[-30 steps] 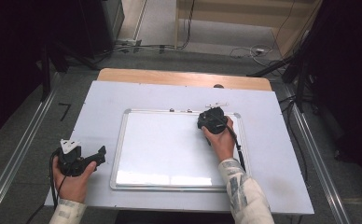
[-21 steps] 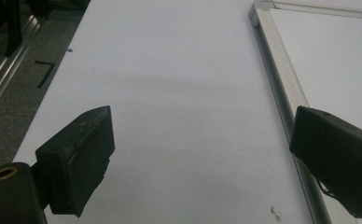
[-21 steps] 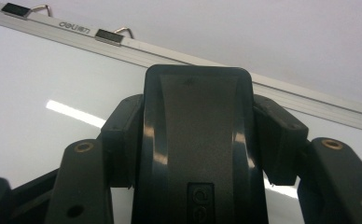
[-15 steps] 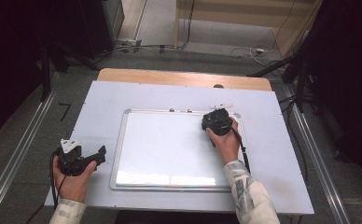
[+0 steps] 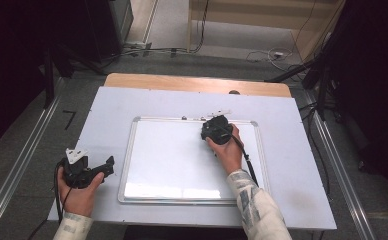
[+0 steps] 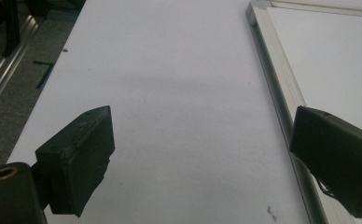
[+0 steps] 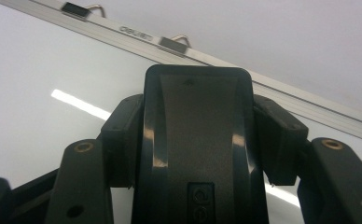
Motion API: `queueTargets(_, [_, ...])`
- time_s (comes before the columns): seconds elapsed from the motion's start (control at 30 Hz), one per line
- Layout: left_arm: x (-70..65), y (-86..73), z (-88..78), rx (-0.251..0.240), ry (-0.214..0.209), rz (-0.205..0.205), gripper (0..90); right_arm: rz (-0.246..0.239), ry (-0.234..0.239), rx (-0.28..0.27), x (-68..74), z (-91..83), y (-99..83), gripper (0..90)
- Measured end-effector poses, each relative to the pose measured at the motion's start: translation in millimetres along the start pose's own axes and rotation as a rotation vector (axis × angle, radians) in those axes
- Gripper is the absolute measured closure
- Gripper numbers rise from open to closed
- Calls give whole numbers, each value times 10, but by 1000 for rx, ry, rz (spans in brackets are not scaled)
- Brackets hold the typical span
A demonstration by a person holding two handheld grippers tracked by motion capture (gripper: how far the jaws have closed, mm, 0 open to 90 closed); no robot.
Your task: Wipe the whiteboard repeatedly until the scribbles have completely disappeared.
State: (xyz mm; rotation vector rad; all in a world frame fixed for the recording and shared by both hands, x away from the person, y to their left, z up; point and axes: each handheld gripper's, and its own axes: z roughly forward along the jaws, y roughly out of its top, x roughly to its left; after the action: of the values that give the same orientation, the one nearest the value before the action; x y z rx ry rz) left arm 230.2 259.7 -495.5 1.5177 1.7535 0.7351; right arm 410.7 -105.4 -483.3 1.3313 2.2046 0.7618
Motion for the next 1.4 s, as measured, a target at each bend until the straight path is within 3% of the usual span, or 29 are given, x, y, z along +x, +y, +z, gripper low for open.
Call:
queueTargets(0.27, [5, 1, -4, 1, -3, 2, 71, -25, 31, -4, 243, 53, 83, 391])
queueTargets(0.7, [6, 2, -6, -1, -4, 2, 71, -52, 59, -8, 485, 104, 167, 392])
queueTargets(1.4, [14, 7, -11, -3, -9, 0, 71, -84, 88, -15, 775, 165, 267, 391])
